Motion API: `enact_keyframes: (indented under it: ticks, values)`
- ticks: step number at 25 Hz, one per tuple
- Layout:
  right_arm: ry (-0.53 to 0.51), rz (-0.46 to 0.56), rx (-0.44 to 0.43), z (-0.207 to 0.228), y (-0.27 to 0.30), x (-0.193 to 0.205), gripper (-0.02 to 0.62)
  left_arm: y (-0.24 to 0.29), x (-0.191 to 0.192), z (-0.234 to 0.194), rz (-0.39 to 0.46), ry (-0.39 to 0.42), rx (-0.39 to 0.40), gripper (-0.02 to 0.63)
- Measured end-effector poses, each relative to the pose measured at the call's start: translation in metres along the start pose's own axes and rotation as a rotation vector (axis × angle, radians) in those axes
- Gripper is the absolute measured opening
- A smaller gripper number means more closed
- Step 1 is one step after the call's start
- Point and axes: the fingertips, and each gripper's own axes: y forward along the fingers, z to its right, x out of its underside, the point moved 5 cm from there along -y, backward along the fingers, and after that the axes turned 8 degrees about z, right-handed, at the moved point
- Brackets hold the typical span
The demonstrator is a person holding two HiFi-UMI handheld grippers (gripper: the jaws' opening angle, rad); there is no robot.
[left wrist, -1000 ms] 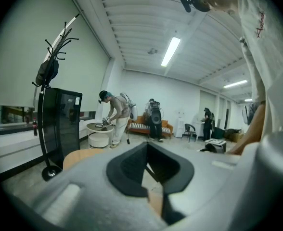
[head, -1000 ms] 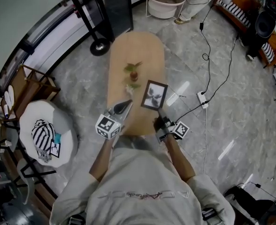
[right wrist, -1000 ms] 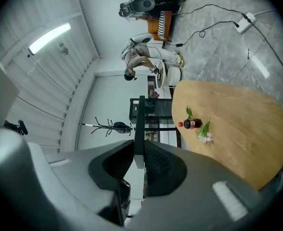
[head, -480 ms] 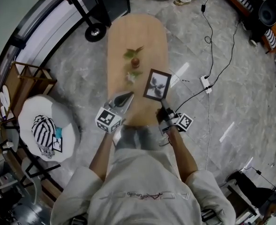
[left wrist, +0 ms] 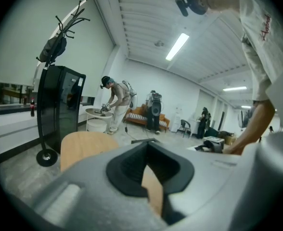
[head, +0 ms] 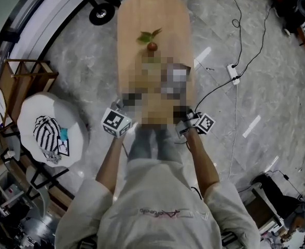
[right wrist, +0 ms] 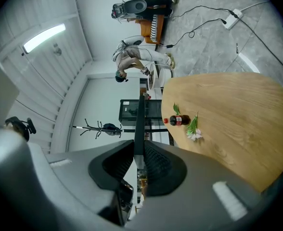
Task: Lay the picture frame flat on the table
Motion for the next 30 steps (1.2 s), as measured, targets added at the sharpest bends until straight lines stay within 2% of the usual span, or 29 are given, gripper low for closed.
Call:
enact_keyframes:
  ticks: [9,22,30]
  values:
    - [0.021,-0.015,0.049,0.054,-0.008,0.017,0.074,0.0,0.055,-0.013,-0.023,-0.044,-0.012,-0.002]
    - [0.063,-0.04,0.119,0.142,-0.04,0.035,0.074,0.003,0.159,-0.014,-0.086,-0.117,-0.024,-0.002]
    - [0.074,-0.086,0.15,0.19,-0.054,0.053,0.074,0.004,0.215,-0.016,-0.096,-0.166,-0.03,-0.002]
